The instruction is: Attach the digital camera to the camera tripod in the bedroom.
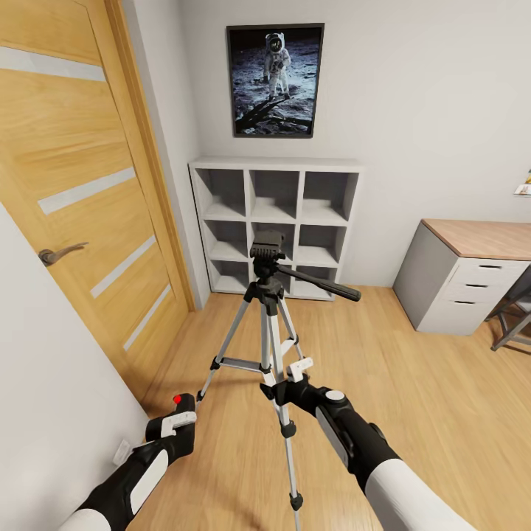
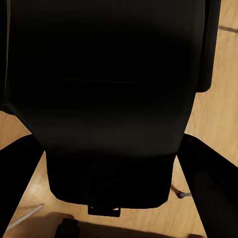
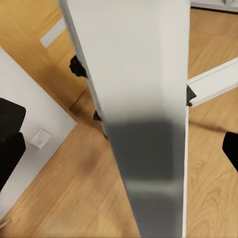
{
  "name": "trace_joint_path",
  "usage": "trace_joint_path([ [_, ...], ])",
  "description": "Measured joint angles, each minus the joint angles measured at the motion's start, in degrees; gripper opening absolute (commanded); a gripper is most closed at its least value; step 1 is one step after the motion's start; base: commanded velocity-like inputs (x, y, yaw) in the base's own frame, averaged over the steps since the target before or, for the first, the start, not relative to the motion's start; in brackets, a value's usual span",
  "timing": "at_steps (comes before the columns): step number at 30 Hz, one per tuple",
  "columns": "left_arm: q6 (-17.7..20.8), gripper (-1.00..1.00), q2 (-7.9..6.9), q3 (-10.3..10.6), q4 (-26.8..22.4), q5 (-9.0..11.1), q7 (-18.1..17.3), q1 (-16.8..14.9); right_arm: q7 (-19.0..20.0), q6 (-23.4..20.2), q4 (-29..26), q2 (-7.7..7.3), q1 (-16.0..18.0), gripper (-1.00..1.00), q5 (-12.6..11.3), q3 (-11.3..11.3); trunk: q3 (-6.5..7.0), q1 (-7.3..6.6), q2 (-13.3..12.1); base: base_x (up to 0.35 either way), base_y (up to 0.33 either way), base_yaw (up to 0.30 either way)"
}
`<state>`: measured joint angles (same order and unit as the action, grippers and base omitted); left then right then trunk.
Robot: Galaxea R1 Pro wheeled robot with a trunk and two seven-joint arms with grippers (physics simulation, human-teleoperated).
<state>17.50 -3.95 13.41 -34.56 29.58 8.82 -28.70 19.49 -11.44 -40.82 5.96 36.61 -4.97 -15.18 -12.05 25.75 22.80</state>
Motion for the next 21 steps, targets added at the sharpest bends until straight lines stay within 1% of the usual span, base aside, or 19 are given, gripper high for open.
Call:
trace_joint_path([
  [6,0.0,-1.0,0.0,0.0,0.0,0.0,0.0,0.0,0.0,0.3,0.0,0.09,0.0,1.0,-0.1,0.1,0.0,0.0,0.0,0.0,0.0,0.0],
  [13,0.0,-1.0,0.0,-0.1,0.0,0.0,0.0,0.0,-0.1,2.7,0.0,0.11,0.0,1.0,0.0,0.1,0.0,0.0,0.0,0.0,0.0,0.0],
  [21,0.0,-1.0,0.0,-0.1,0.1,0.0,0.0,0.0,-0.2,3.3,0.0,0.05,0.0,1.0,0.0,0.1,0.0,0.0,0.0,0.0,0.0,0.0],
])
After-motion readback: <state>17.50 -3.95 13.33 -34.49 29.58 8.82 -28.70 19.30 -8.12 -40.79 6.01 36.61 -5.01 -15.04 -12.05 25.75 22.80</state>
